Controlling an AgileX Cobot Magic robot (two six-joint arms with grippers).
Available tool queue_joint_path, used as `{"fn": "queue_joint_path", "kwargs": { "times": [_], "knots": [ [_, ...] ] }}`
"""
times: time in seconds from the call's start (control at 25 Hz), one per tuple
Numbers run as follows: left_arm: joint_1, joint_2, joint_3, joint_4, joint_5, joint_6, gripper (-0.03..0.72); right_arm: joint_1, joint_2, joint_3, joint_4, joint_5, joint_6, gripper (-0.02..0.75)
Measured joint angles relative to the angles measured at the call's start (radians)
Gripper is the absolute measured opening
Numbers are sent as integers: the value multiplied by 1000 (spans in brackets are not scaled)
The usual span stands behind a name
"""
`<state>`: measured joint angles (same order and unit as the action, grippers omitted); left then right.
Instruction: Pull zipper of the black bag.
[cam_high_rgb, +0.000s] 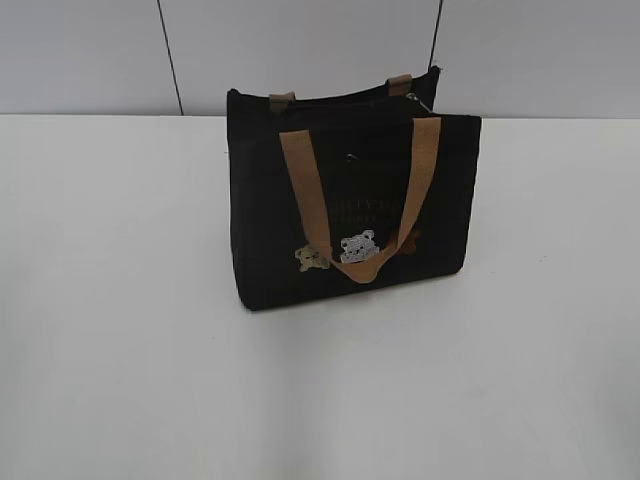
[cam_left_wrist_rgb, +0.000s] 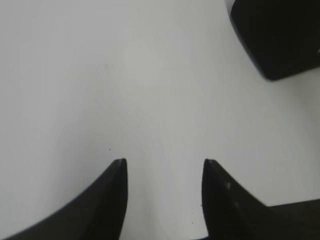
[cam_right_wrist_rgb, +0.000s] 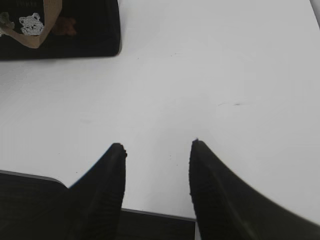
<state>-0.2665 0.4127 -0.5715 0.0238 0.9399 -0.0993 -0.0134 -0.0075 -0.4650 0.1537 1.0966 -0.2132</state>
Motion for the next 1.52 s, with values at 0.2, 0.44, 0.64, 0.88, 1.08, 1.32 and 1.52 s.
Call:
{"fn": "queue_joint_path", "kwargs": {
  "times": [0.2,0.44,0.64,0.88,1.08,1.32,1.52],
  "knots": [
    [96,-183,2,-24,-14,57,343,0,0,0,0,0,0,324],
    [259,-364,8,-110,-5,203,325,0,0,0,0,0,0,324],
    [346,-417,17,-128,90,238,321,0,0,0,0,0,0,324],
    [317,-417,28,-132,126,241,311,0,0,1,0,0,0,324],
    [227,-417,28,-111,128,215,311,0,0,1,1,0,0,324],
    [162,-417,33,-33,128,116,311,0,0,1,1,0,0,324],
    [162,-417,33,-38,128,109,311,0,0,1,1,0,0,324]
  ]
}}
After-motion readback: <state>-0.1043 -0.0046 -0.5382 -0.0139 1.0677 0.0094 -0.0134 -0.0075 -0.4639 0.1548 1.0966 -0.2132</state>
